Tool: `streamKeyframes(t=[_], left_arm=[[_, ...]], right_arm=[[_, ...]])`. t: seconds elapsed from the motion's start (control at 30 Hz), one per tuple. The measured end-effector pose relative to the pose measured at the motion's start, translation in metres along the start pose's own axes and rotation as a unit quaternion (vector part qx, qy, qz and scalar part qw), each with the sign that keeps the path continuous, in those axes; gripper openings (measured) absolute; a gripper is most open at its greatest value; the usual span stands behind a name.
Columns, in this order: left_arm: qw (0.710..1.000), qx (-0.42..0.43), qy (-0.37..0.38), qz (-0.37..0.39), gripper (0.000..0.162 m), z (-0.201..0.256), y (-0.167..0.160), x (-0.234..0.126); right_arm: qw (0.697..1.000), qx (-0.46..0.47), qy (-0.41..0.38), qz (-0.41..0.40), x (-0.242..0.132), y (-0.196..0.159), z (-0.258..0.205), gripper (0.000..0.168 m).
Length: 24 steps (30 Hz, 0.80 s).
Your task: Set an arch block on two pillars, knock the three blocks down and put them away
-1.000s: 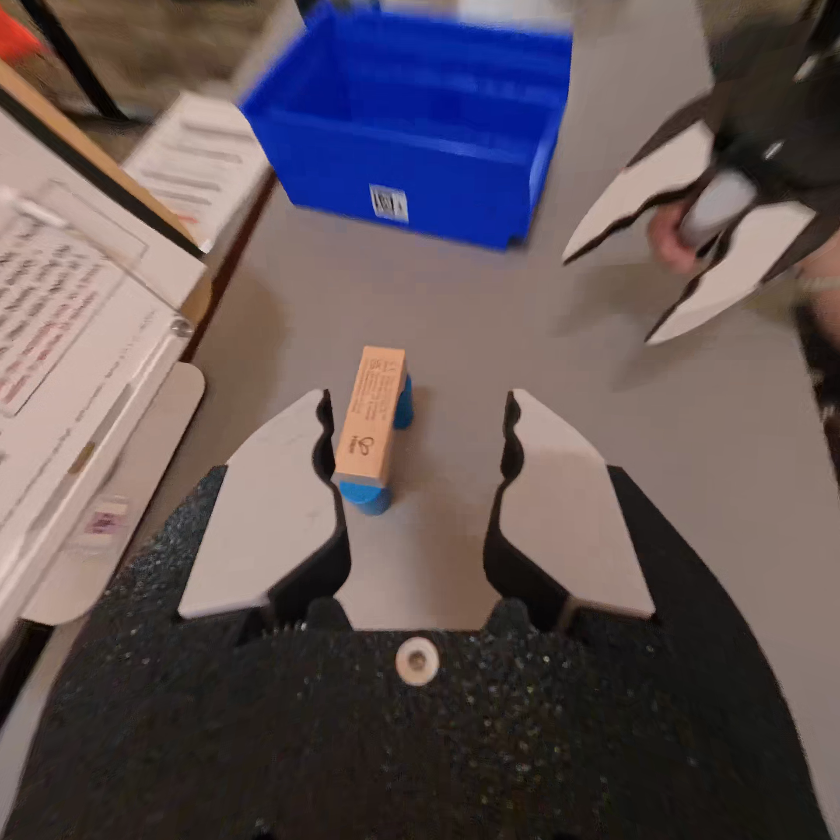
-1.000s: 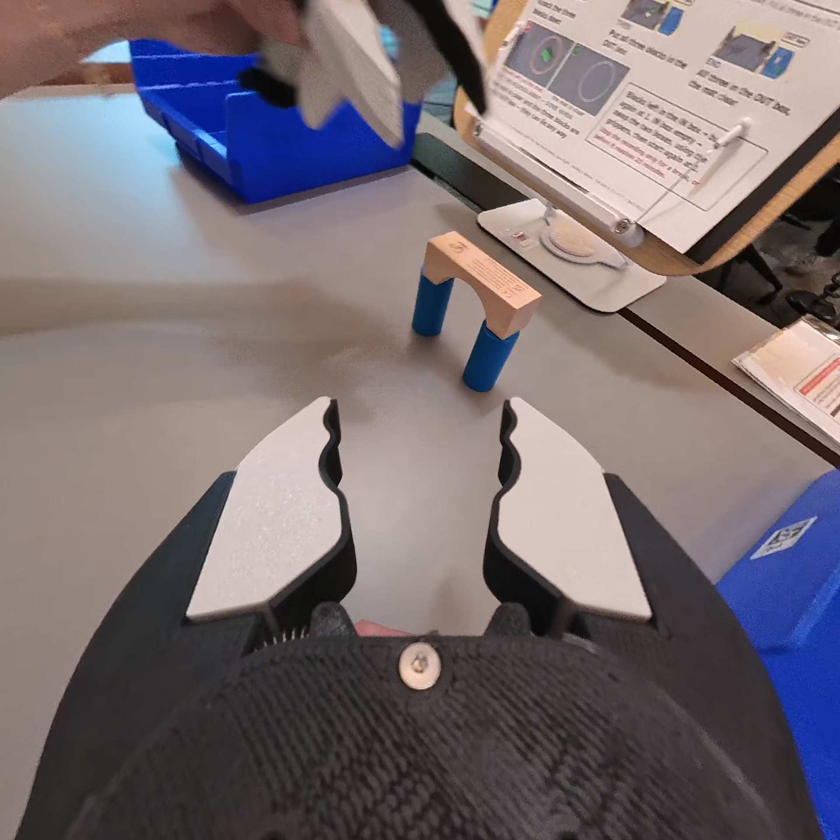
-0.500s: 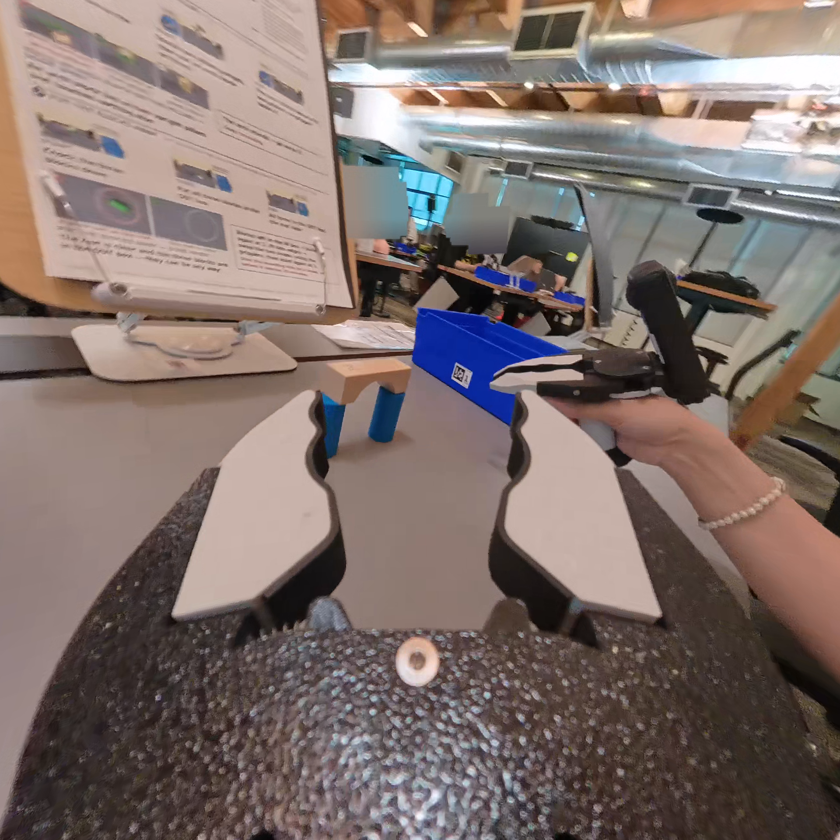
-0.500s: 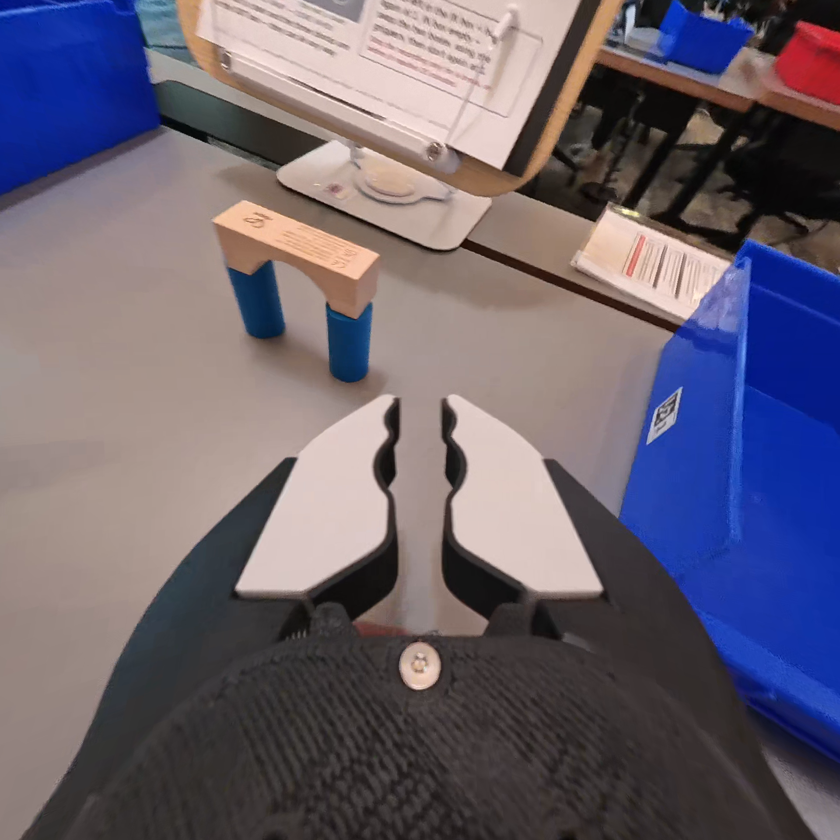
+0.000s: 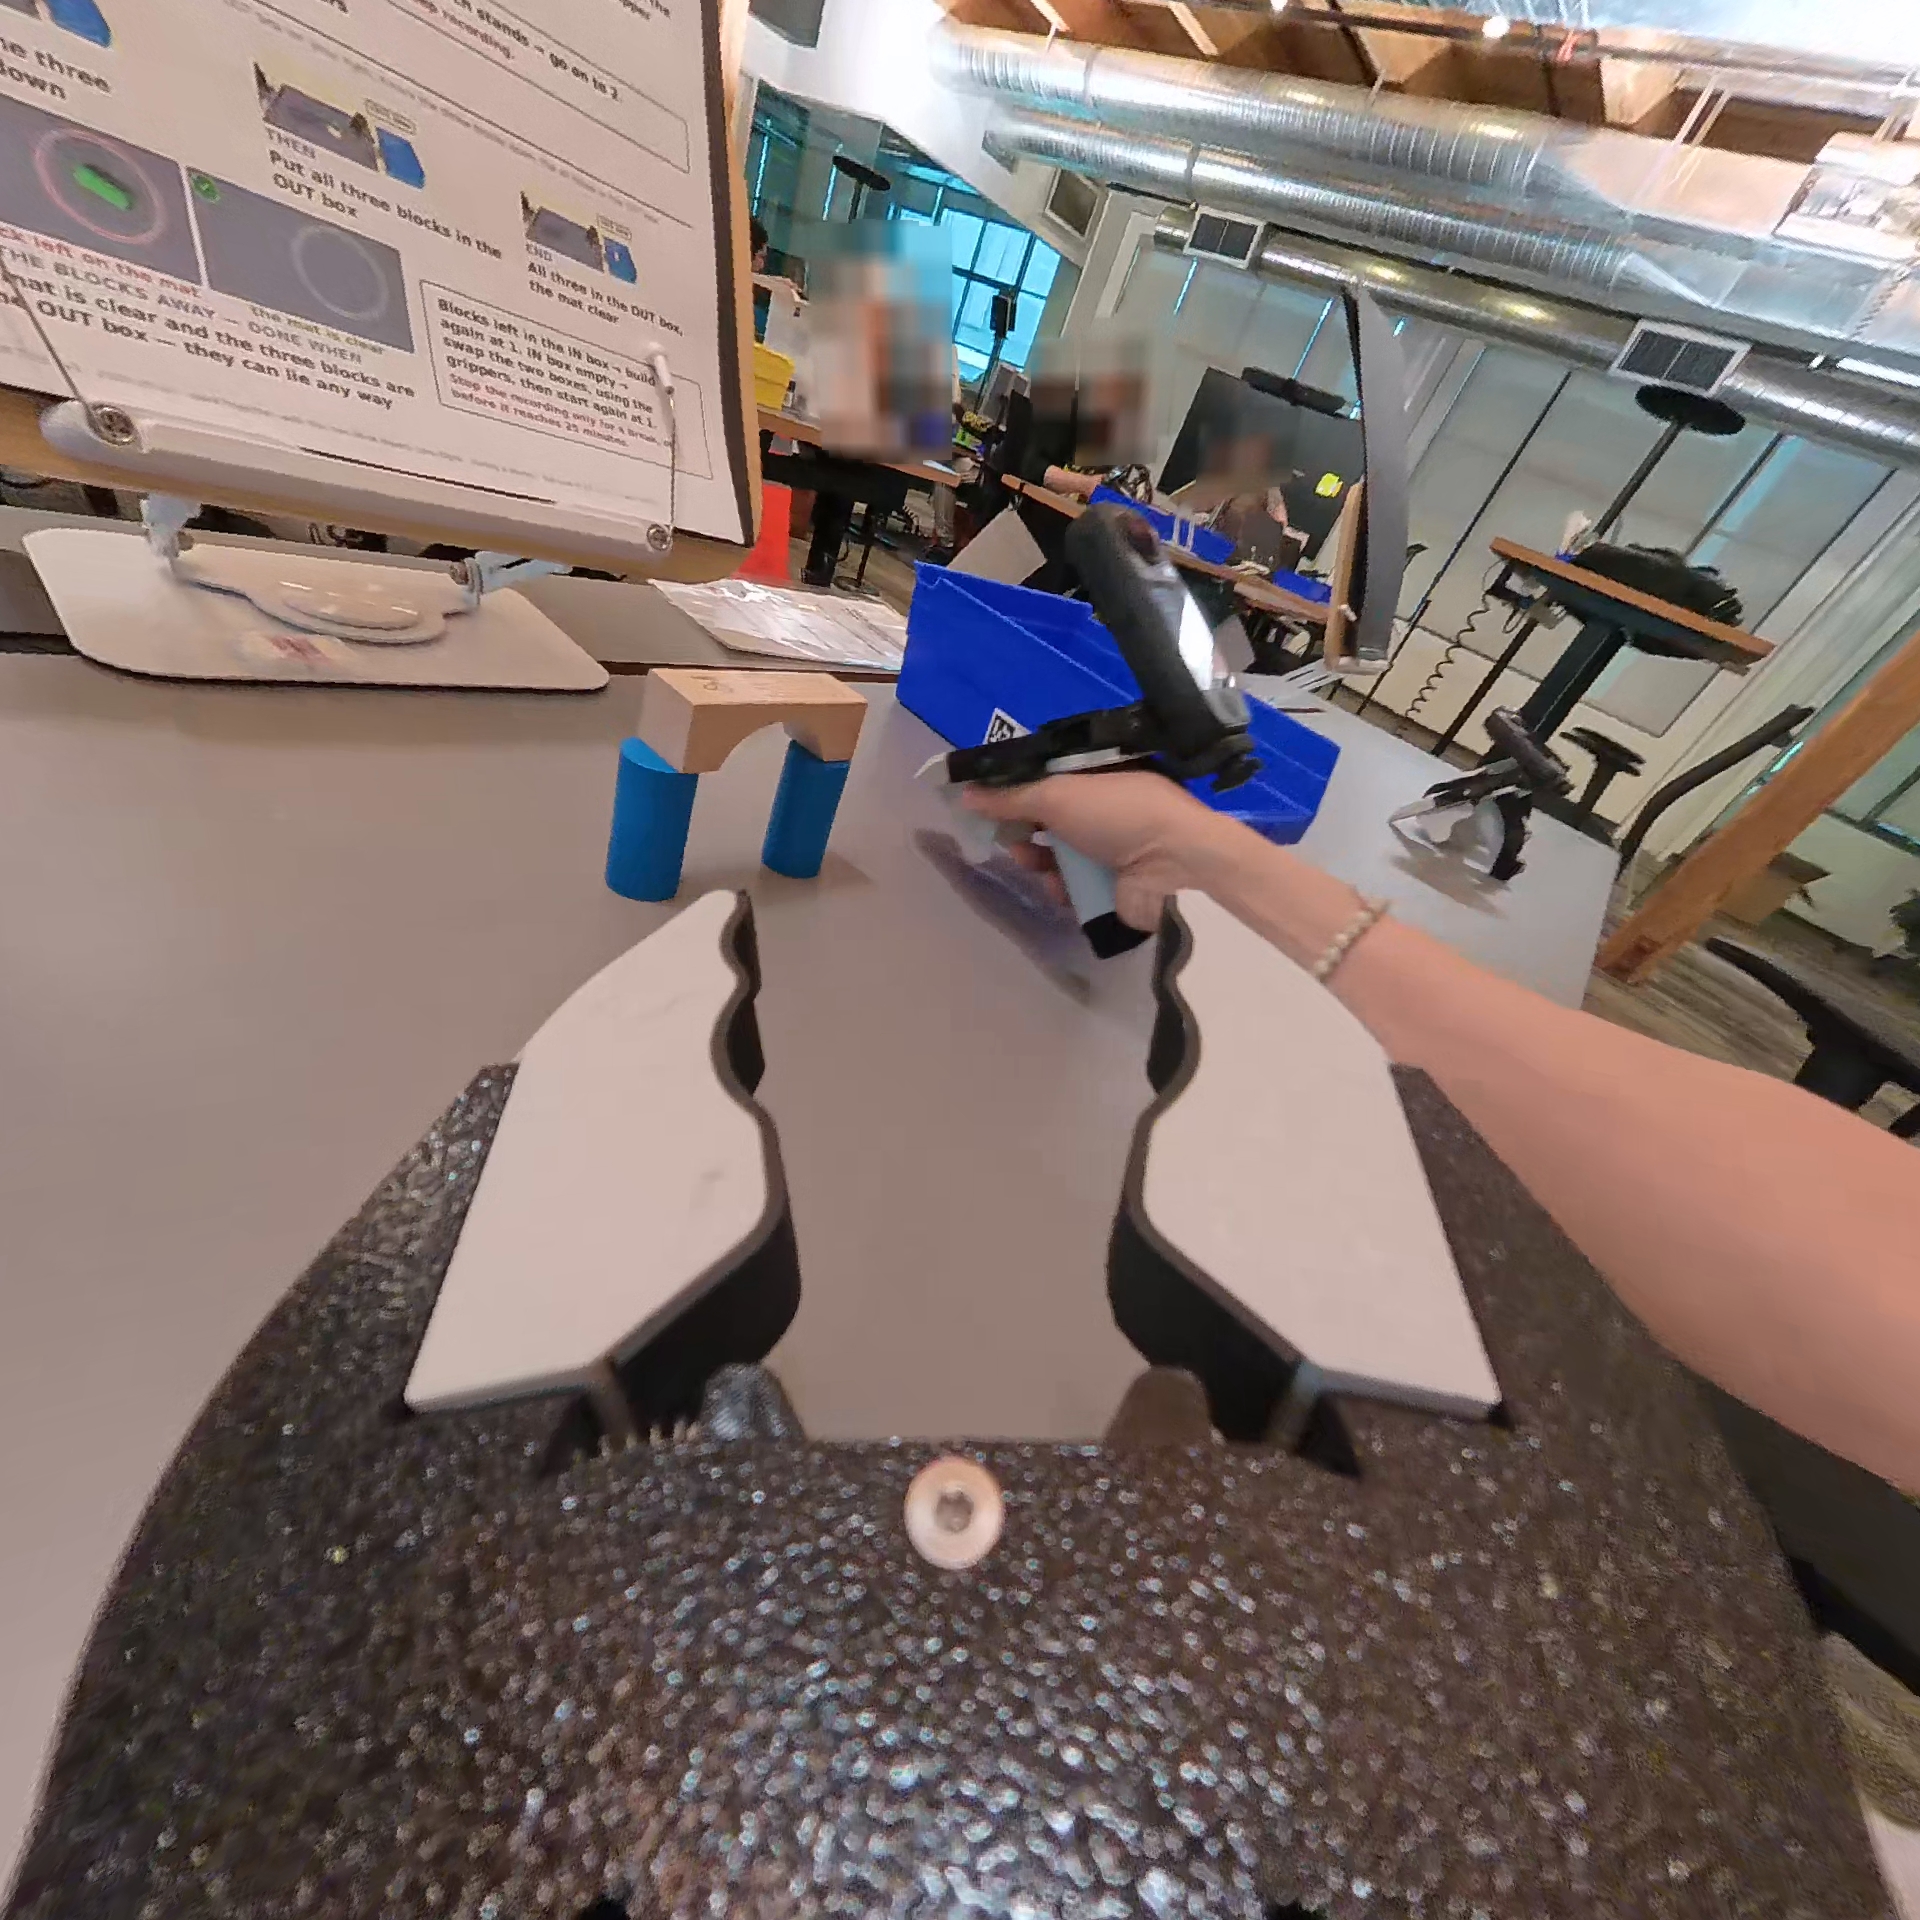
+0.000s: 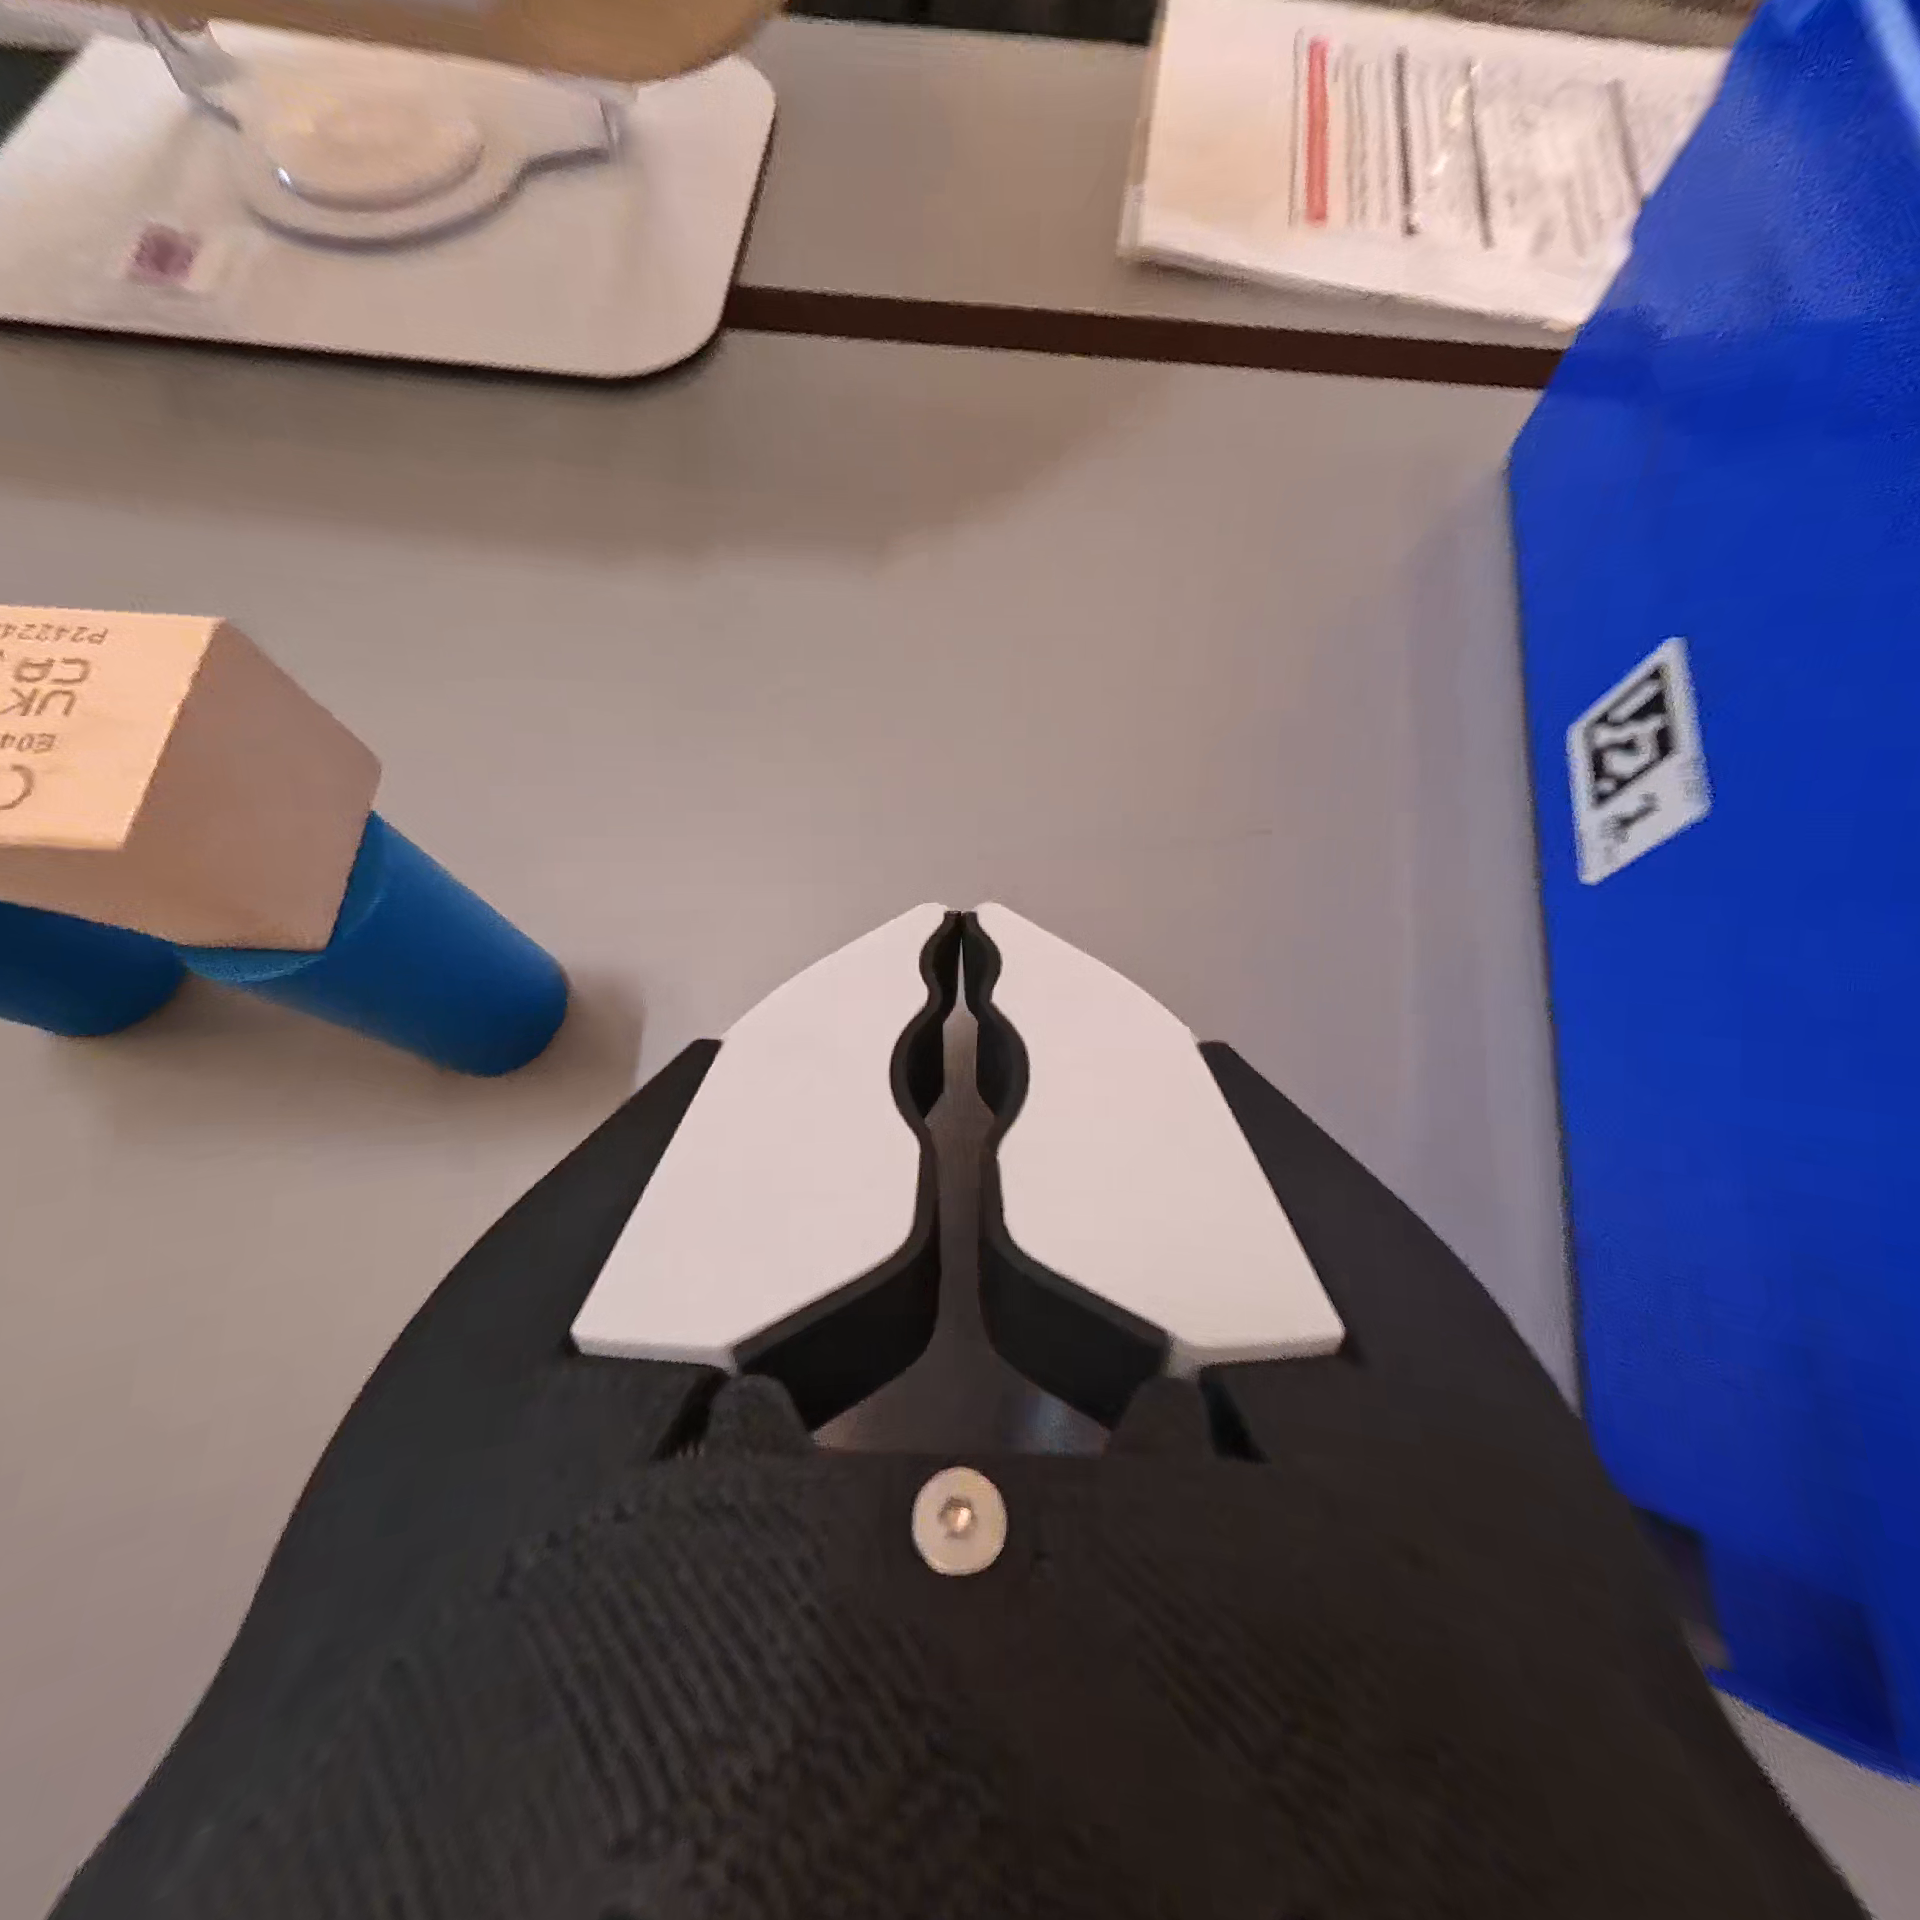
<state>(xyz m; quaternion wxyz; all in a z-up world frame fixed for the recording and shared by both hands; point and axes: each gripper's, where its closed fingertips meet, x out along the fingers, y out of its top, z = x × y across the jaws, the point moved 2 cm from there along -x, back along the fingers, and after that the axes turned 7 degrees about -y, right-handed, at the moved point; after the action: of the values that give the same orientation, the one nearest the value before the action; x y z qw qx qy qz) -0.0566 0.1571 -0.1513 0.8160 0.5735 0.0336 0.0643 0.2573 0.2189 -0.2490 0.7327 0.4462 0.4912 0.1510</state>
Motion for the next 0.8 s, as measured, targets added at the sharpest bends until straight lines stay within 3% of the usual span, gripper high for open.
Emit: streamKeyframes(t=[0.2, 0.3, 0.33, 0.53, 0.7, 0.8], left_arm=[[0.999, -0.036, -0.02, -0.01, 0.071, 0.003, -0.009, 0.003], [0.998, -0.039, -0.029, -0.024, 0.071, 0.007, -0.017, 0.004], [0.998, -0.038, -0.032, -0.026, 0.071, 0.008, -0.018, 0.004], [0.998, -0.046, -0.028, -0.036, 0.071, 0.002, -0.025, -0.003], [0.998, -0.059, -0.027, -0.021, 0.071, -0.004, -0.021, -0.008], [0.997, -0.068, -0.026, -0.017, 0.071, -0.007, -0.021, -0.007]], right_arm=[[0.998, -0.042, 0.043, 0.002, 0.009, 0.022, -0.062, 0.0], [0.974, -0.12, 0.189, 0.019, -0.007, 0.033, -0.128, 0.0], [0.967, -0.154, 0.203, 0.021, -0.014, 0.032, -0.139, 0.0], [0.943, -0.294, 0.153, 0.047, -0.034, 0.033, -0.141, 0.0], [0.935, -0.292, 0.187, 0.066, -0.049, 0.038, -0.143, 0.004], [0.941, -0.291, 0.158, 0.067, -0.048, 0.044, -0.146, 0.004]])
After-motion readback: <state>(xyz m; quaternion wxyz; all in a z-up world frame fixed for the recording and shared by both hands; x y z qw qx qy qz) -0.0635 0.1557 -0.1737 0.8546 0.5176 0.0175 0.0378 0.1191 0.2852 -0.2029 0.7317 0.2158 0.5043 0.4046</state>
